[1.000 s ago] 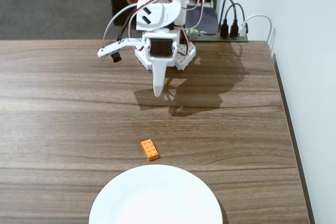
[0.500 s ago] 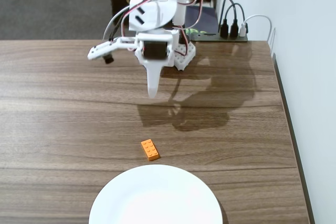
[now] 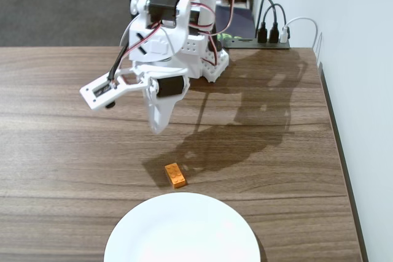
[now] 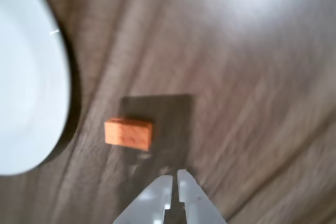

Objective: Grasp a lego block and put it on the plate.

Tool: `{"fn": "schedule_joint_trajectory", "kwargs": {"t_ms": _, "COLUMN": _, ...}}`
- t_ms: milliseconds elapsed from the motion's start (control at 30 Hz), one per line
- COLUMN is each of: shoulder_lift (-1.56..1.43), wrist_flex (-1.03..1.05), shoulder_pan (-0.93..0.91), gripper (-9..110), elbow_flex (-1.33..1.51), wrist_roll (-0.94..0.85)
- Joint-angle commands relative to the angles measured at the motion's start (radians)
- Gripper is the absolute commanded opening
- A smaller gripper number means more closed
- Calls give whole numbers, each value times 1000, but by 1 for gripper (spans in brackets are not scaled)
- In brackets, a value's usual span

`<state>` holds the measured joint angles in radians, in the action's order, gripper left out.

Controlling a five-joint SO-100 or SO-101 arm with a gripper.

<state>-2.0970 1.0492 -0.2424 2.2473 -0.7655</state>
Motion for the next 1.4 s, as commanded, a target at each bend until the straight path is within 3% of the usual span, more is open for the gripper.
{"fn": "schedule_joint_trajectory", "kwargs": {"t_ms": 0, "shoulder_lift": 43, "wrist_flex": -14, "shoulder_pan": -38, "gripper": 1, "elbow_flex": -97, "wrist_roll": -173}}
{"fn": "schedule_joint_trajectory", "kwargs": {"t_ms": 200, "shoulder_lift": 152, "wrist_flex": -31, "shoulder_pan": -86, "gripper": 1, "elbow_flex": -199, "wrist_roll": -456}}
{"fn": "schedule_joint_trajectory", "kwargs": {"t_ms": 500, "shoulder_lift": 333, "wrist_flex": -41, "shoulder_pan": -67, "gripper": 1, "elbow_flex": -325, "wrist_roll": -723}}
{"fn": "schedule_joint_trajectory", "kwargs": {"t_ms": 767, "shoulder_lift": 408, "wrist_flex": -21, "shoulder_pan": 0, "gripper": 1, "elbow_flex": -367, "wrist_roll": -887}}
{"fn": "schedule_joint_trajectory", "kwargs": {"t_ms": 933, "shoulder_lift": 403, "wrist_flex": 100, "shoulder_pan": 51, "gripper": 1, "elbow_flex": -400, "wrist_roll": -982}}
{"fn": "schedule_joint_trajectory", "kwargs": {"t_ms": 1067, "shoulder_lift": 414, "wrist_flex": 184, "shoulder_pan": 80, "gripper": 17, "elbow_flex": -465, "wrist_roll": -1019}}
{"fn": "schedule_joint_trajectory", "kwargs": {"t_ms": 1367, "shoulder_lift": 442, "wrist_flex": 196, "shoulder_pan": 100, "gripper": 21, "elbow_flex": -494, "wrist_roll": -1062}}
